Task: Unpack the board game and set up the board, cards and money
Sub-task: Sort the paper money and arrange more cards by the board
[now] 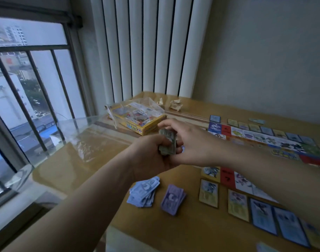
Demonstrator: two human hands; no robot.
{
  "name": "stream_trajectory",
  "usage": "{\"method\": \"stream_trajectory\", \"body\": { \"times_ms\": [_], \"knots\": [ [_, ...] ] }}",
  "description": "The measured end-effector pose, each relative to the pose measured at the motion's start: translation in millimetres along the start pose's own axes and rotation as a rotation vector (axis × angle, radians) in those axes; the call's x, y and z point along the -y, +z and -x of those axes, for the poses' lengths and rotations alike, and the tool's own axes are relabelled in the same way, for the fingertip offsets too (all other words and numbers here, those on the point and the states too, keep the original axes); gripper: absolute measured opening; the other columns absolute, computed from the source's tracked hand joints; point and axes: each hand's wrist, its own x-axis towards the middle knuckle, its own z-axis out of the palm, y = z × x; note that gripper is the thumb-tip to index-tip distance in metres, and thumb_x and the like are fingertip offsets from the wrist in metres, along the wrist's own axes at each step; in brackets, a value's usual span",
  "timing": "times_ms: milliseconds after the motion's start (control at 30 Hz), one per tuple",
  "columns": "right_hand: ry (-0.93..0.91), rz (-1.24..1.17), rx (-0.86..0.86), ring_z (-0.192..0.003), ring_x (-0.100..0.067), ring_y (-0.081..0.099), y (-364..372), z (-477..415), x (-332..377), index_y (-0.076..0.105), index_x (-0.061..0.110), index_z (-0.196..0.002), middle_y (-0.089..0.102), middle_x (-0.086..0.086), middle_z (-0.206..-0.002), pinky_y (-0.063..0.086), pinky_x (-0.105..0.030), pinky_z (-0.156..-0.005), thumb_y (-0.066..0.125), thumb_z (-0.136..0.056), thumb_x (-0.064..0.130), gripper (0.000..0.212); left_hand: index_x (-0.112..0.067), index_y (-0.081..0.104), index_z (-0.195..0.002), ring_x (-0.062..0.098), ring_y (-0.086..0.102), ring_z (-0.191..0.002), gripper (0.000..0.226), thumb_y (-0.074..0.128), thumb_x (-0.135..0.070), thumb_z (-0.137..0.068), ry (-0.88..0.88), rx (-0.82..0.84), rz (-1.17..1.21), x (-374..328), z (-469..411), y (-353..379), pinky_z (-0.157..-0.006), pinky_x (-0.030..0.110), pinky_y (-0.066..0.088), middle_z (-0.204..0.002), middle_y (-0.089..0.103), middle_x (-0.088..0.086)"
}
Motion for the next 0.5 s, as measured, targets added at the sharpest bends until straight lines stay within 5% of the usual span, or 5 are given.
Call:
{"method": "stream_trajectory", "body": {
  "times_ms": [133, 233, 367, 500],
  "knots": [
    [-0.027, 0.006, -0.072, -0.11, -0.007, 0.048, 2, 24, 18, 0.035, 0.032, -0.136, 0.047, 0.008, -0.131, 0.042, -0.022, -0.083, 0.076, -0.073, 0.028, 0.075, -0.006, 0.054, -0.11, 0.02, 0.06, -0.081, 0.022, 0.037, -0.001, -0.096, 0.103, -0.005, -0.149, 14, 21, 9, -0.074, 0.033, 0.052, -0.097, 0.062, 0.014],
    [0.029, -0.165, -0.035, -0.1, -0.001, 0.054, 4, 38, 28, 0.04, 0.034, -0.13, 0.049, 0.012, -0.122, 0.046, -0.013, -0.079, 0.077, -0.076, 0.029, 0.066, -0.011, 0.055, -0.104, 0.011, 0.056, -0.06, 0.017, 0.044, -0.002, -0.096, 0.209, -0.063, -0.336, 23, 32, 10, -0.057, 0.022, 0.052, -0.078, 0.058, 0.007],
    [0.114, -0.485, -0.022, -0.096, -0.011, 0.066, 4, 47, 23, 0.054, 0.023, -0.109, 0.067, 0.001, -0.106, 0.053, -0.03, -0.089, 0.062, -0.089, 0.01, 0.026, -0.017, 0.044, -0.128, 0.011, 0.047, -0.053, 0.04, 0.052, -0.001, -0.092, 0.202, 0.01, -0.533, 31, 41, -1, -0.055, 0.023, 0.048, -0.074, 0.059, 0.004],
    [0.193, -0.583, -0.003, -0.084, -0.015, 0.068, 15, 48, 12, 0.058, 0.017, -0.099, 0.072, -0.009, -0.097, 0.055, -0.026, -0.078, 0.06, -0.089, 0.003, 0.018, -0.03, 0.035, -0.135, 0.017, 0.063, -0.067, 0.06, 0.063, -0.008, -0.087, 0.154, -0.007, -0.732, 34, 52, -1, -0.066, 0.028, 0.054, -0.091, 0.068, 0.002]
  ]
}}
